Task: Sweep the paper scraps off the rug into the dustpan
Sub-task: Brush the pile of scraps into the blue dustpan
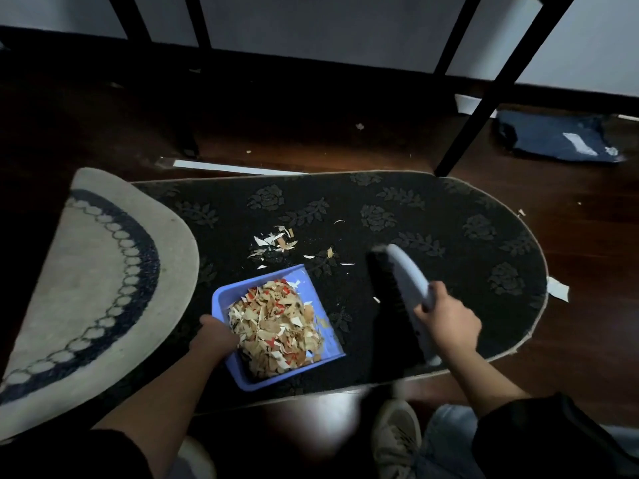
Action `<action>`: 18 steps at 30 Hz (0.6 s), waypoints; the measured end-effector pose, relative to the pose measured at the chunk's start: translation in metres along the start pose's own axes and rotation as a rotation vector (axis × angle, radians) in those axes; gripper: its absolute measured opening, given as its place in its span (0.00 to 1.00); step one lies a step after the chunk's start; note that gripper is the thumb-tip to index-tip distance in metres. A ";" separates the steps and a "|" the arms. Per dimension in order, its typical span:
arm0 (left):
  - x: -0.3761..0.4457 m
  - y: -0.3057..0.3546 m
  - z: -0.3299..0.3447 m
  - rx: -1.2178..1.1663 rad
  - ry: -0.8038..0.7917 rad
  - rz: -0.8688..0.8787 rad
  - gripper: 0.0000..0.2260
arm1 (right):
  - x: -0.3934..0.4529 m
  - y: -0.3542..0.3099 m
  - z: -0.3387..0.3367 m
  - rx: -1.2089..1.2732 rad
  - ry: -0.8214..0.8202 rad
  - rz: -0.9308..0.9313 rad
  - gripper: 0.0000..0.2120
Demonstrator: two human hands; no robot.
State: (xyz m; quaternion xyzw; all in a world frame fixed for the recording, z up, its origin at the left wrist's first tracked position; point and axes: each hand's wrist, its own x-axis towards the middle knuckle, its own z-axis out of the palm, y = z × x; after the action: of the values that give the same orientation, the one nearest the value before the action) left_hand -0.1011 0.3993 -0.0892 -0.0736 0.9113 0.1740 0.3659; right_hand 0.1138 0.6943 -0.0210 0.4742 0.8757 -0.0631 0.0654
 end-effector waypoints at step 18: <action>-0.003 0.014 0.004 0.015 -0.021 0.010 0.32 | -0.010 -0.014 0.012 -0.044 -0.032 -0.291 0.21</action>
State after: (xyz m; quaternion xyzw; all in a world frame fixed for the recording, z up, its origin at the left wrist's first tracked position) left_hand -0.1004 0.4139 -0.0857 -0.0645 0.9091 0.1695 0.3751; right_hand 0.1080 0.6760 -0.0305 0.3395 0.9352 -0.0603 0.0801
